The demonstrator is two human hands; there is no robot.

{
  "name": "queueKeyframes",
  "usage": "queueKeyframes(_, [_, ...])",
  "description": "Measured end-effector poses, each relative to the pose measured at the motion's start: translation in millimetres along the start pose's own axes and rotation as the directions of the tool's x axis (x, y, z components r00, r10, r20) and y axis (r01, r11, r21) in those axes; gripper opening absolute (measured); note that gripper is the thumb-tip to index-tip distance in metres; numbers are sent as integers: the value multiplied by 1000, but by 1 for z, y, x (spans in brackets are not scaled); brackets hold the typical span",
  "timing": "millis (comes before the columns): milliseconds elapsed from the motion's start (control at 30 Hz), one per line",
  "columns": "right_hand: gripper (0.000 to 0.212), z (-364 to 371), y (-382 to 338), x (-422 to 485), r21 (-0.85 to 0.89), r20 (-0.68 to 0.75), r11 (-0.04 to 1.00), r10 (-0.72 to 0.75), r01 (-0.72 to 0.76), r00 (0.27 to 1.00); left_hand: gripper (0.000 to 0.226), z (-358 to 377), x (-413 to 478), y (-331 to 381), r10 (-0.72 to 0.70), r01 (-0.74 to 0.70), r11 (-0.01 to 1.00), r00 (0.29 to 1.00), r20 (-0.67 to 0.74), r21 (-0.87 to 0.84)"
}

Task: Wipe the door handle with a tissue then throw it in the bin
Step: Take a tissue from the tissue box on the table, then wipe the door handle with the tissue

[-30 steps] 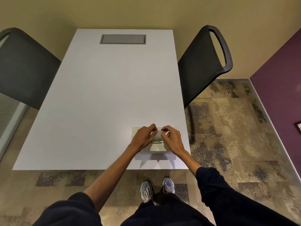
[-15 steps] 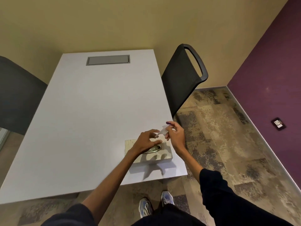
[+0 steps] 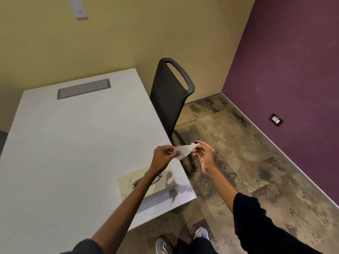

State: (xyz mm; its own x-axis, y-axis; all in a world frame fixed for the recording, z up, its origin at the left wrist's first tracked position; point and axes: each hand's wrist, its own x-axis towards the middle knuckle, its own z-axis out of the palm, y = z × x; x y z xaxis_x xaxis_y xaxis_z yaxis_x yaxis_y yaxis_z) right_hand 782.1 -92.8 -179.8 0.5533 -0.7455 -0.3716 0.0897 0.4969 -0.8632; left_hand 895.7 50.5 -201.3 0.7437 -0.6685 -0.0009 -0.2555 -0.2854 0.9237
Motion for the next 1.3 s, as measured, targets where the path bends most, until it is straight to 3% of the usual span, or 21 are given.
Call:
queueKeyframes(200, [11, -61, -31, 14, 53, -58, 999, -4, 7, 998, 21, 51, 33, 40, 65, -61, 997, 992, 104, -46])
queueKeyframes(333, [25, -109, -58, 16, -43, -164, 993, -117, 112, 979, 18, 107, 49, 78, 156, -150, 987, 976, 154, -49])
queueKeyframes(567, [16, -215, -106, 12, -59, -337, 974, -228, 221, 913, 15, 224, 58, 137, 176, -150, 983, 939, 295, -110])
queueKeyframes(767, [14, -313, -134, -15, -51, -507, 951, -287, 304, 813, 13, 336, 37, 184, 244, -182, 967, 851, 465, -176])
queueKeyframes(900, [5, -374, -145, -45, -37, -639, 932, -299, 359, 709, 12, 407, 15, 211, 265, -171, 962, 766, 586, -211])
queueKeyframes(1300, [7, -528, -154, -156, -28, -926, 862, -213, 506, 312, 10, 588, -97, 285, 385, -275, 913, 344, 856, -301])
